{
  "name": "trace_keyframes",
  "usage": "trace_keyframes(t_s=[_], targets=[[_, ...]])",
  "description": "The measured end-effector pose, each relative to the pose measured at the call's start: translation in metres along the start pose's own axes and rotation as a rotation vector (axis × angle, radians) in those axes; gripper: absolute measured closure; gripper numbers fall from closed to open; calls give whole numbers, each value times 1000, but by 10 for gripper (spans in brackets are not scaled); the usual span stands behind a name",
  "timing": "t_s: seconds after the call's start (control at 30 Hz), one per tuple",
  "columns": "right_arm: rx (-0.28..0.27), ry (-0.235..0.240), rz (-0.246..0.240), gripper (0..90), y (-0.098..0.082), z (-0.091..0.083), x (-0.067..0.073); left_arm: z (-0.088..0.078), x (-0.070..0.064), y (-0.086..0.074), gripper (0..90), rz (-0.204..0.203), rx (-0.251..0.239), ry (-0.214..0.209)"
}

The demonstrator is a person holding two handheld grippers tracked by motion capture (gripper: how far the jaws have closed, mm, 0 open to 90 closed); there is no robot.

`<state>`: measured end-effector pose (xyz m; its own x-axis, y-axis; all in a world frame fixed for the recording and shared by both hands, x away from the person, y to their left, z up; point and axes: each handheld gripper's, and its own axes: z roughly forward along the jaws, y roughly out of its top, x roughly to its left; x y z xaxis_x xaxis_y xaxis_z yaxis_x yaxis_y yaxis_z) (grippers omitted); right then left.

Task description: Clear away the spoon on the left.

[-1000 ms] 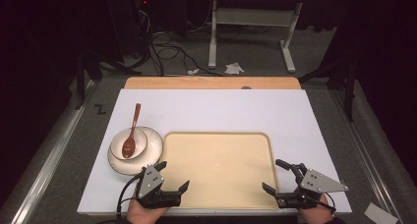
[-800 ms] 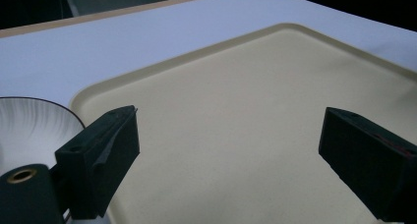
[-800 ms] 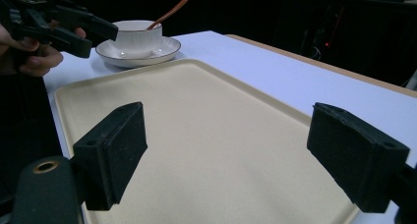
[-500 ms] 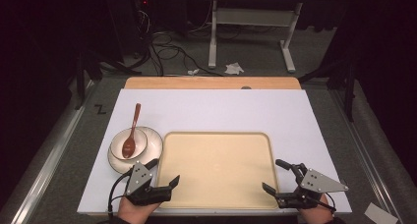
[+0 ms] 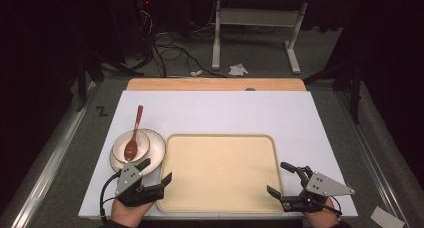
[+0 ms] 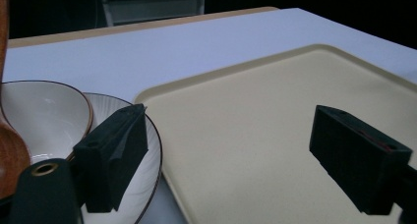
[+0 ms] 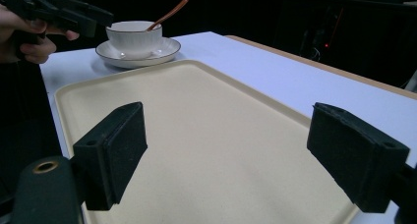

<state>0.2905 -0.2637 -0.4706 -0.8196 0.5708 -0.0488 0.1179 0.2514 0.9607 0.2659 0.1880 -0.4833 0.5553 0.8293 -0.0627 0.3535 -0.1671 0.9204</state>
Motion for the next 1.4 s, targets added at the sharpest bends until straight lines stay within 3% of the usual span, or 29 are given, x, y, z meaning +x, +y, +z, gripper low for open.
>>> trace_keyframes(t_s=[0.2,0.6,0.77,1.0,1.03,1.07,1.3,1.4], targets=[[2,-2,5,163,0,-1,0,-5,7,1,222,-16,-10,20],[3,-2,3,162,0,-1,0,-18,22,4,529,-74,-45,53],[2,2,-5,162,0,0,0,-24,26,9,627,-74,-57,56],[3,-1,6,162,0,0,-1,-23,43,25,716,-104,-86,131],[1,-5,3,163,0,0,-2,-22,48,30,716,-112,-86,157],[-1,-5,9,163,0,-1,-2,-19,55,36,768,-111,-80,182],[1,-5,8,162,0,-3,-2,-5,82,57,875,-169,-55,276],[-3,-5,5,162,0,-3,-2,1,90,63,898,-155,-39,327]])
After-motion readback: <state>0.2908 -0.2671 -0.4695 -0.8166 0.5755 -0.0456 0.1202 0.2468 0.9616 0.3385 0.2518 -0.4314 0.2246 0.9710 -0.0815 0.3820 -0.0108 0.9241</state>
